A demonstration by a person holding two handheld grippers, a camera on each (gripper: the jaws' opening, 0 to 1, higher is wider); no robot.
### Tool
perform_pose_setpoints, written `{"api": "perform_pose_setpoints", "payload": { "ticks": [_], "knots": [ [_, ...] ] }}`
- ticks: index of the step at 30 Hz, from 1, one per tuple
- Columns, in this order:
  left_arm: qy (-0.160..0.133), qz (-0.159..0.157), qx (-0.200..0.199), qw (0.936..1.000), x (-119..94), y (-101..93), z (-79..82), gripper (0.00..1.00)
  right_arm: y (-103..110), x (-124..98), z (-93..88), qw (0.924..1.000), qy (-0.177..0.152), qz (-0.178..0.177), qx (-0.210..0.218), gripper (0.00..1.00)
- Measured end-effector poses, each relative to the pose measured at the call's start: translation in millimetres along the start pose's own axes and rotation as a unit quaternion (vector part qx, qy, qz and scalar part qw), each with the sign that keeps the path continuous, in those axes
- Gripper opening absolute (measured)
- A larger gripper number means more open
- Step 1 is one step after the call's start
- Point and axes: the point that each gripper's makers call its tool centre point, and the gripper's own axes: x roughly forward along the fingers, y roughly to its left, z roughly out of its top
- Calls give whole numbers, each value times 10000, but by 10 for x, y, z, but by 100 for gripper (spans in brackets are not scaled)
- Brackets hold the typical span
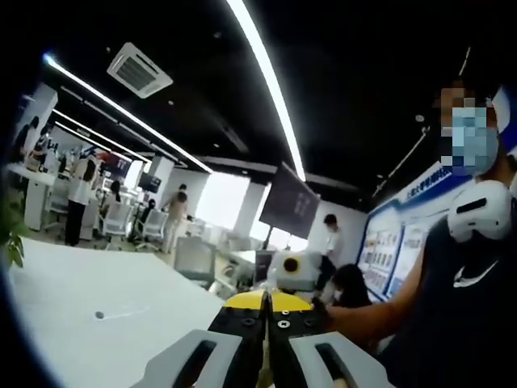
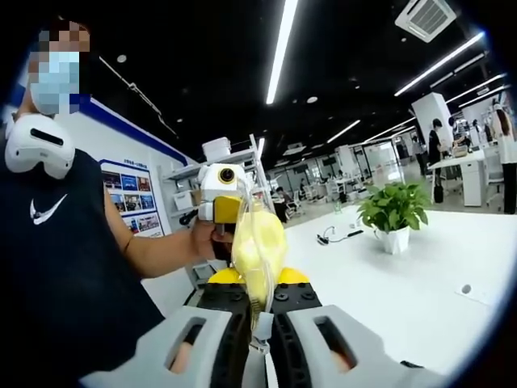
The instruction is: Compare the silicone blocks by pressing each to a similar depth, holding the contact briefly, and releasing to observe deformation and rebound differences across the visible hardness samples.
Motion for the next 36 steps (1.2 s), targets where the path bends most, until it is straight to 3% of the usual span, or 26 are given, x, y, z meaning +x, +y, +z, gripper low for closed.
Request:
{"api": "perform_pose_setpoints", "payload": {
  "ticks": [18,20,22,27,30,33,36],
  "knots": [
    [-31,-41,-194,9998,-41,11,-5,0,26,31,-14,9999,1,52,90,2],
    [-80,-63,-148,9998,-44,-7,9,0,40,42,18,9995,-130,37,-274,4],
    [-125,-100,-52,9999,-51,-29,18,0,47,35,10,9998,-106,64,-131,5],
    [-192,-82,-32,9998,-48,-22,51,0,14,46,54,9988,-172,-64,-455,8],
    [-223,-50,-55,9997,-52,-4,68,0,-65,42,75,9972,-221,-279,-661,16],
    [-327,-100,-179,9993,-95,0,103,0,-119,15,124,9968,-384,-397,-585,33],
    [-410,-41,-228,9989,-134,46,130,0,-149,-17,124,9967,-369,-456,-561,41]
  ]
}}
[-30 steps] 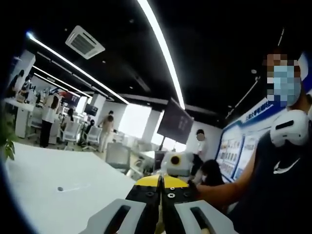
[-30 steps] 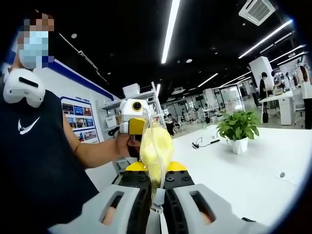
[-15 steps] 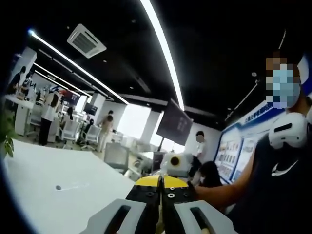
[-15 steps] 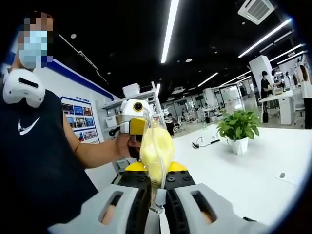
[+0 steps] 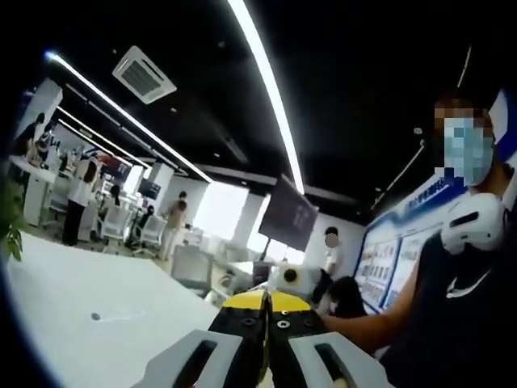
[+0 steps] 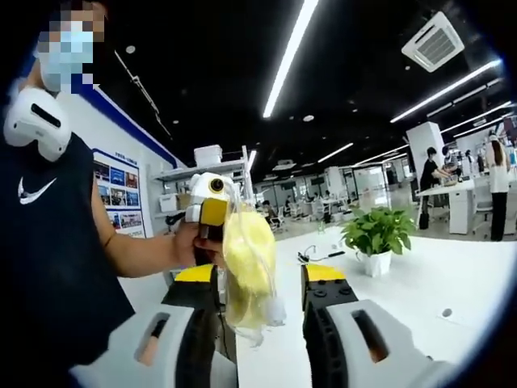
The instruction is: Compare the silicone blocks by pressing each to a similar depth, holding the contact briefly, and releasing to observe deformation and rebound differences across the visible hardness samples.
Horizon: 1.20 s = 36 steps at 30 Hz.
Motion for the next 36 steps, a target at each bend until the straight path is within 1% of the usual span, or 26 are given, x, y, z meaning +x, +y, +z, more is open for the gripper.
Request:
{"api": "perform_pose_setpoints", "payload": {
  "ticks": [1,3,4,5,6,7,10,16,19,21,23,25,27,29,30,33,36],
  "knots": [
    [-2,10,-10,10000,-3,5,2,0,-12,-13,9,10000,-26,-24,5,48],
    [15,40,-4,10000,-5,13,-2,0,-97,-52,28,9997,-97,-235,-9,61],
    [23,56,-9,10000,-7,20,-6,0,-137,-65,29,9994,-105,-340,-21,71],
    [23,69,-12,10000,-9,25,-6,0,-190,-89,23,9988,-91,-486,-18,78],
    [22,79,-17,10000,-11,30,-6,0,-213,-102,26,9985,-109,-528,-27,83],
    [21,84,-24,10000,-11,33,-6,0,-252,-132,16,9981,-91,-613,-9,89],
    [2,100,-46,9999,-12,45,1,0,-333,-202,-5,9968,-44,-798,-54,96],
    [-42,140,-66,9999,-7,84,23,0,-419,-334,-18,9947,-22,-1023,-108,96],
    [-62,200,-104,9997,-17,135,22,0,-493,-436,-37,9925,-26,-1218,-137,96],
    [-63,228,-137,9996,-24,165,13,0,-519,-512,-66,9916,-24,-1288,-147,96],
    [-36,275,-158,9995,-29,197,-5,0,-555,-588,-116,9900,34,-1405,-140,96],
    [-16,311,-190,9993,-32,227,-24,0,-588,-667,-195,9877,178,-1539,-211,96],
    [-5,367,-220,9991,-34,260,-38,0,-627,-759,-288,9835,380,-1723,-411,96],
    [42,494,-247,9985,-33,317,-70,0,-651,-833,-345,9796,467,-1877,-546,96],
    [68,562,-261,9981,-31,346,-92,0,-669,-886,-379,9775,468,-1980,-550,96],
    [112,597,-303,9977,-33,377,-147,0,-684,-1013,-462,9751,447,-2128,-428,96],
    [132,624,-384,9972,-46,406,-203,0,-721,-1149,-609,9691,589,-2357,-435,96]
  ]
}}
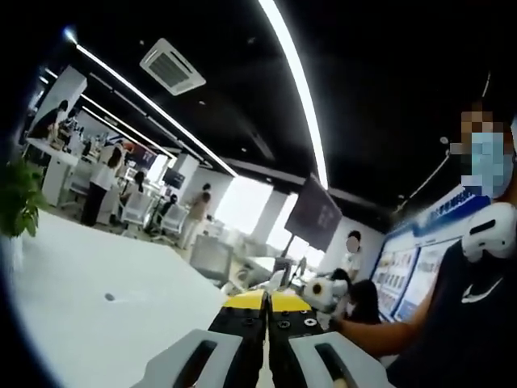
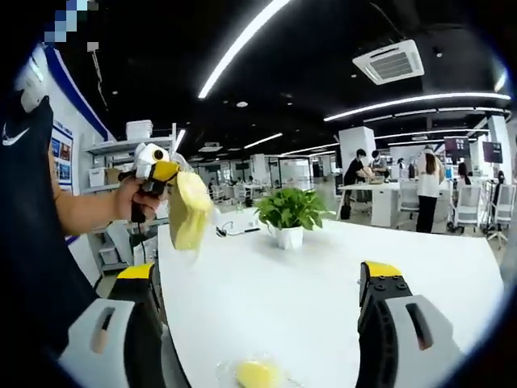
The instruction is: Compare the silicone blocks by pressing each to a similar depth, holding the contact briefly, and releasing to observe deformation and rebound differences across the visible hardness samples.
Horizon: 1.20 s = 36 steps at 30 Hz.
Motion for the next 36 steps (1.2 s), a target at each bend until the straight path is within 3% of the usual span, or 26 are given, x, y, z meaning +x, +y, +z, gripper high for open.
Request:
{"api": "perform_pose_setpoints", "payload": {
  "ticks": [8,15,23,36],
  "knots": [
    [-20,166,-215,9996,-27,109,-141,0,-94,-216,-408,9987,325,-402,32,96],
    [-88,287,-260,9992,-58,191,-198,0,-154,-366,-576,9971,425,-620,105,96],
    [108,461,-301,9984,-83,349,-436,0,-200,-501,-811,9949,593,-795,165,96],
    [68,788,-604,9950,-185,593,-702,0,-267,-674,-1105,9900,724,-1190,203,96]
  ]
}}
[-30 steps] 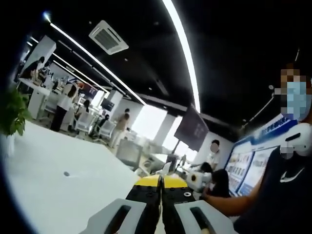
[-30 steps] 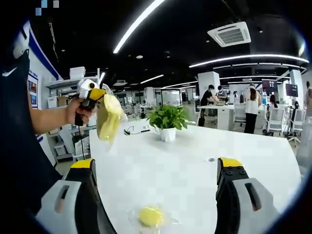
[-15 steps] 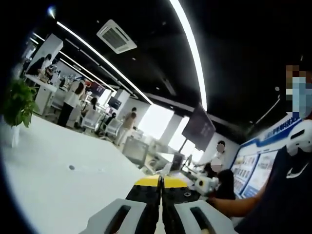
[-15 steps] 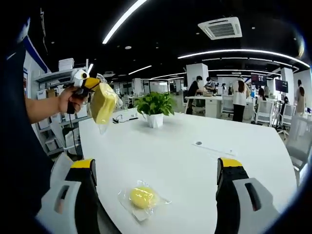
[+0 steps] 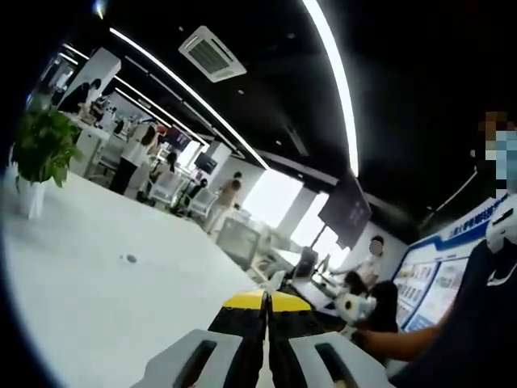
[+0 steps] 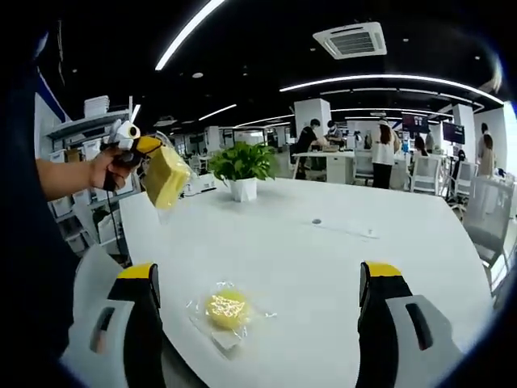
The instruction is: Compare the silicone blocks by pressing each to a similar depth, holding the contact briefly, and releasing to observe deformation and rebound differences across the visible hardness samples.
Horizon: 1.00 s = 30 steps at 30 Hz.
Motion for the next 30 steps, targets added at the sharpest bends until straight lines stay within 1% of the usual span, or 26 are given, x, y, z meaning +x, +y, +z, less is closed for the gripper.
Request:
{"api": "perform_pose_setpoints", "payload": {
  "ticks": [1,5,9,10,13,14,15,16,18,20,24,27,30],
  "knots": [
    [-11,50,-50,10000,-9,35,-22,0,4,-8,-24,10000,12,2,88,96],
    [-46,155,-178,9997,-37,139,-82,0,11,-35,-66,10000,15,-34,13,96],
    [-80,172,-407,9990,-66,229,-144,0,-23,-63,-99,9999,46,-97,55,96],
    [-78,184,-414,9989,-70,248,-162,0,-28,-67,-104,9999,50,-111,56,96],
    [-17,268,-488,9984,-76,319,-273,0,-39,-74,-157,9997,147,-150,82,96],
    [-61,299,-571,9979,-84,346,-314,0,-40,-77,-185,9996,190,-160,100,96],
    [-74,307,-581,9978,-86,353,-328,0,-33,-81,-198,9995,221,-170,130,96],
    [-78,346,-565,9978,-95,374,-379,0,-31,-88,-220,9993,263,-192,206,96],
    [-55,458,-659,9968,-107,436,-468,0,-23,-93,-212,9991,217,-189,300,96],
    [-12,524,-677,9963,-117,478,-542,0,-23,-108,-212,9992,199,-211,261,96],
    [50,606,-772,9952,-135,554,-646,0,-19,-116,-261,9992,249,-219,226,96],
    [59,677,-863,9940,-150,617,-708,0,-28,-124,-363,9988,327,-246,269,96],
    [46,762,-993,9921,-166,686,-755,0,-32,-133,-426,9984,353,-276,331,96]
  ]
}}
